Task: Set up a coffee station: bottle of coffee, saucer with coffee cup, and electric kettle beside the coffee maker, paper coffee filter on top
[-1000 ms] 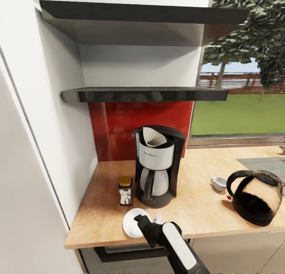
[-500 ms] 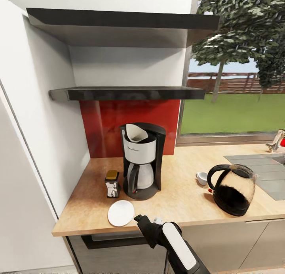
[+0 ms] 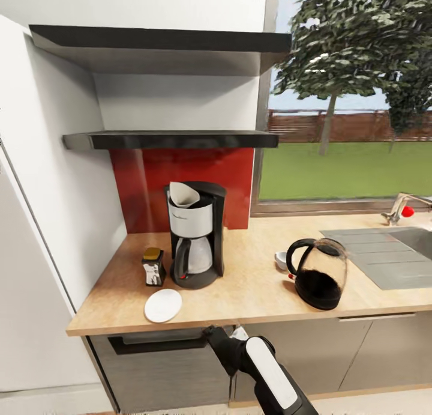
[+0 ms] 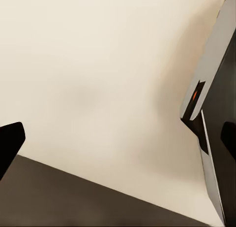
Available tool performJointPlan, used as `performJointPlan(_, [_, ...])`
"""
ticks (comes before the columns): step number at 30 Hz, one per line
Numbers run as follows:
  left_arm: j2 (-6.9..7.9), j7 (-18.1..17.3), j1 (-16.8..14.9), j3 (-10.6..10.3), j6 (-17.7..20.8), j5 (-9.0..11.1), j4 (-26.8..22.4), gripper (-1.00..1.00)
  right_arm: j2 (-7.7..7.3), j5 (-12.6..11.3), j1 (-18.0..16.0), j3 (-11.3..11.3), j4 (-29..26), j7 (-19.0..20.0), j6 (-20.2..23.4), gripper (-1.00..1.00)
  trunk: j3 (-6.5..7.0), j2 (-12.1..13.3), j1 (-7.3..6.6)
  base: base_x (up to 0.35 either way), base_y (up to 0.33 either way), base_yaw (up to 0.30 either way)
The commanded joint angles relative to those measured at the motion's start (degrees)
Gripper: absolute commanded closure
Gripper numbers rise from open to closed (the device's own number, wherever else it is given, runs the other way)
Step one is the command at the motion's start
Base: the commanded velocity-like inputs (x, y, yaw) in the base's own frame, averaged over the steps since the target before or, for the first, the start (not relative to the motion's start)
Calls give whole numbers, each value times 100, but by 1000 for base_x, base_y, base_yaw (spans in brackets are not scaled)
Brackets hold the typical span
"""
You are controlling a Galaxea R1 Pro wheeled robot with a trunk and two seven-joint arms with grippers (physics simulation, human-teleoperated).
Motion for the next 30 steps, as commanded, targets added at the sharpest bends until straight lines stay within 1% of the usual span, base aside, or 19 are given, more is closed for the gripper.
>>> performJointPlan(1, [-4, 13, 12, 17, 29, 32, -26, -100, 0, -19, -3, 7, 1, -32, 13, -100, -1, -4, 0, -229, -210, 0])
performJointPlan(4, [-9, 13, 10, 22, 20, 37, -26, -100, 0, -13, -4, 23, 94, -27, 6, -100, -1, -4, 0, -231, -207, 0])
performJointPlan(10, [-18, 14, 10, 11, -2, 39, -33, -100, 0, 5, -4, 46, 493, 2, 3, -100, -1, -4, 0, -202, -225, 0])
performJointPlan(13, [-36, 14, 8, 8, -17, 39, -40, -100, 0, 29, -3, 140, 726, 10, -25, -100, -1, -4, 0, -120, -274, 0])
performJointPlan(14, [-46, 14, 8, 10, -27, 36, -42, -100, 0, 35, -4, 241, 868, 14, -59, -100, -1, -4, 0, -108, -280, 0])
performJointPlan(15, [-48, 14, 8, 10, -29, 35, -42, -100, 0, 37, -4, 280, 912, 15, -75, -100, -1, -4, 0, -107, -278, 0])
performJointPlan(16, [-58, 14, 7, 10, -39, 32, -43, -100, 0, 40, -4, 449, 1041, 33, -154, -100, -1, -4, 0, -104, -267, 0])
performJointPlan(18, [-62, 14, 7, 12, -46, 36, -43, -100, 0, 50, -4, 623, 1105, 46, -256, -100, -1, -4, 0, -101, -263, 0])
performJointPlan(20, [-64, 14, 7, 14, -54, 52, -43, -100, 0, 92, -4, 907, 1146, 53, -387, -100, -1, -4, 0, -90, -260, 0])
performJointPlan(21, [-65, 14, 7, 15, -59, 61, -48, -100, 0, 214, -4, 1106, 1217, 54, -498, -100, -1, -4, 0, -85, -259, 0])
performJointPlan(22, [-65, 14, 7, 15, -61, 66, -58, -100, 0, 362, -4, 1221, 1332, 55, -589, -100, -1, -4, 0, -82, -257, 0])
performJointPlan(24, [-65, 14, 7, 15, -64, 77, -81, -100, 0, 779, -4, 1364, 1707, 59, -793, -100, -1, -4, 0, -78, -251, 0])
performJointPlan(25, [-67, 14, 7, 15, -68, 82, -93, -100, 0, 1061, -3, 1400, 1960, 87, -902, -100, -1, -4, 0, -71, -246, 0])
performJointPlan(26, [-70, 9, 7, 15, -72, 91, -109, -100, 0, 1444, -4, 1432, 2293, 204, -1051, -100, -1, -4, 0, -40, -232, 0])
performJointPlan(27, [-72, 7, 7, 15, -73, 100, -126, -100, 0, 1790, -4, 1446, 2615, 420, -1210, -100, -1, -4, 0, -20, -224, 0])
performJointPlan(29, [-73, 6, 6, 15, -74, 106, -139, -100, 0, 2157, -4, 1450, 3057, 709, -1406, -100, -1, -4, 0, -11, -210, 0])
performJointPlan(30, [-75, 5, -1, 15, -75, 108, -144, -100, 0, 2382, -3, 1449, 3375, 844, -1522, -100, -1, -4, 0, -4, -184, 0])
